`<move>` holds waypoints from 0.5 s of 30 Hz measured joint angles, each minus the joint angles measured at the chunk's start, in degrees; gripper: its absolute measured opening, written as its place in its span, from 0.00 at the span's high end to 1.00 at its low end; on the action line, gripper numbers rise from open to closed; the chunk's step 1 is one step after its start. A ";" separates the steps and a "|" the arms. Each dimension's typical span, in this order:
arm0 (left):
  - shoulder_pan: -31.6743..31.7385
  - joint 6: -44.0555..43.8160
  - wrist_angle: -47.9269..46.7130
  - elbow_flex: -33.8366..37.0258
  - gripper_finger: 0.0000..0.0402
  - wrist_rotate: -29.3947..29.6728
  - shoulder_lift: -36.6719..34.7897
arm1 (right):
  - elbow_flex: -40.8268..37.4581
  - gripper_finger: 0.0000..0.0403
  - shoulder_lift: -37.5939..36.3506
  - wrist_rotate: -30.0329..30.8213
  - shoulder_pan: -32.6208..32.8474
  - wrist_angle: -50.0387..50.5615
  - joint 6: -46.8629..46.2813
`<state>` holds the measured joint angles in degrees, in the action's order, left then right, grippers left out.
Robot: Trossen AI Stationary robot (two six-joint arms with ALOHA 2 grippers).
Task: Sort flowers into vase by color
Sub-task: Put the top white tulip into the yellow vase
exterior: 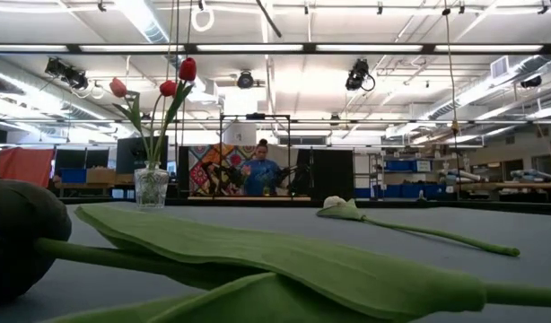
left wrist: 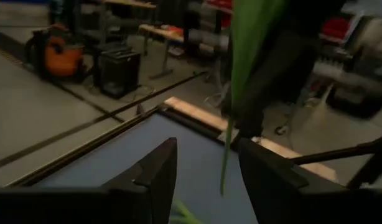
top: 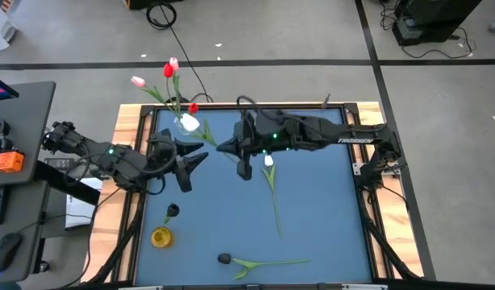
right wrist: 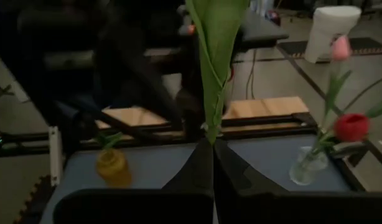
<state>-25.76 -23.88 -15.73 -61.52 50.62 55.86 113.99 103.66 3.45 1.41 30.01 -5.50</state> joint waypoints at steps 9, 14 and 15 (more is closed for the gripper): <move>-0.44 11.65 11.74 0.00 0.56 -6.68 0.00 | -0.02 1.00 0.37 1.68 2.43 -0.77 -0.39; -0.05 12.84 13.17 0.00 0.56 -8.07 0.00 | -0.02 1.00 0.37 1.60 3.20 -1.56 0.47; 0.11 12.75 13.16 0.00 0.56 -8.07 0.00 | -0.02 1.00 0.37 1.69 3.33 -1.76 0.90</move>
<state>-25.65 -11.14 -2.57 -61.52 42.54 55.86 113.97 104.03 5.15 4.74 28.25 -4.60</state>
